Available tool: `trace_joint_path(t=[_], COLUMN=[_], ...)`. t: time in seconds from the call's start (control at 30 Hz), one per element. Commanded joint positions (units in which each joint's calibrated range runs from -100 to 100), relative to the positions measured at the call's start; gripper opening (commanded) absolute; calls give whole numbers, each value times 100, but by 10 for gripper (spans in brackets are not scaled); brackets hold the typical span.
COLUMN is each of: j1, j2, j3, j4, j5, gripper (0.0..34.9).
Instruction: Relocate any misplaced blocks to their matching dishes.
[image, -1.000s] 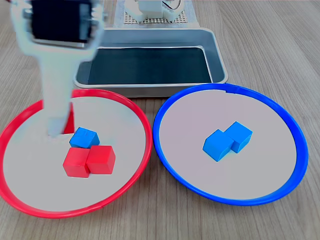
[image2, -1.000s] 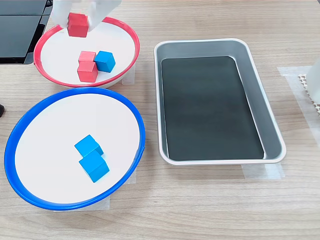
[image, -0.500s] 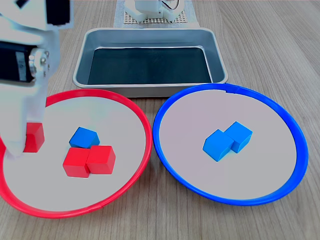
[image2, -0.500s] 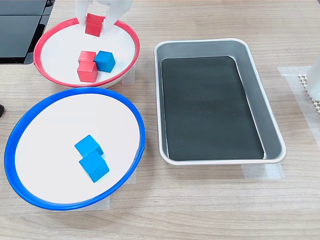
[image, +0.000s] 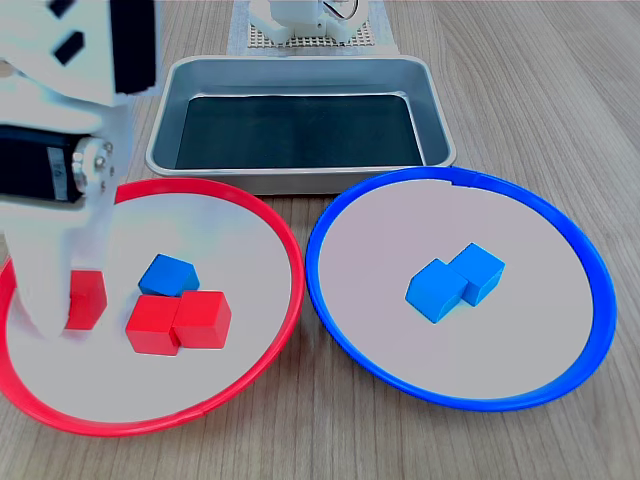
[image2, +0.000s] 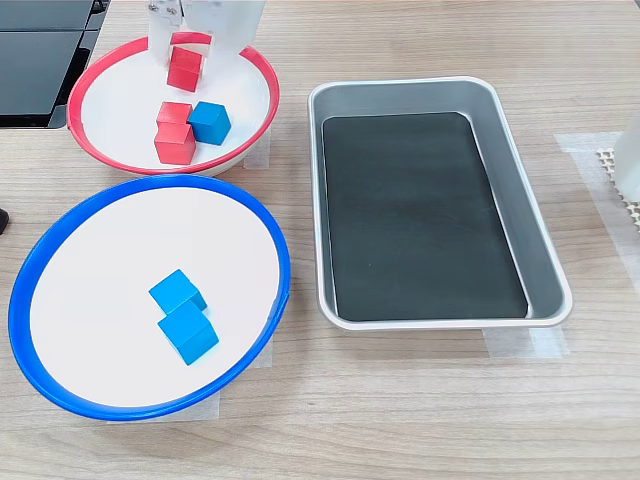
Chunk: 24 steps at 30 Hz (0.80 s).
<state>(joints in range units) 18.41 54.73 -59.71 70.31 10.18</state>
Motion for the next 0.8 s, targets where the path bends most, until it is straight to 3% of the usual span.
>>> trace_joint_path(t=[0.0,0.27,0.63,0.77], j1=[-48,-95,-189,-255], j2=[-10,220,339,169], j3=[-315,-451,-688,-679], j4=[-19,-19,39,146], j5=[-49,-78,-93,-39], gripper=[26,41,185,204])
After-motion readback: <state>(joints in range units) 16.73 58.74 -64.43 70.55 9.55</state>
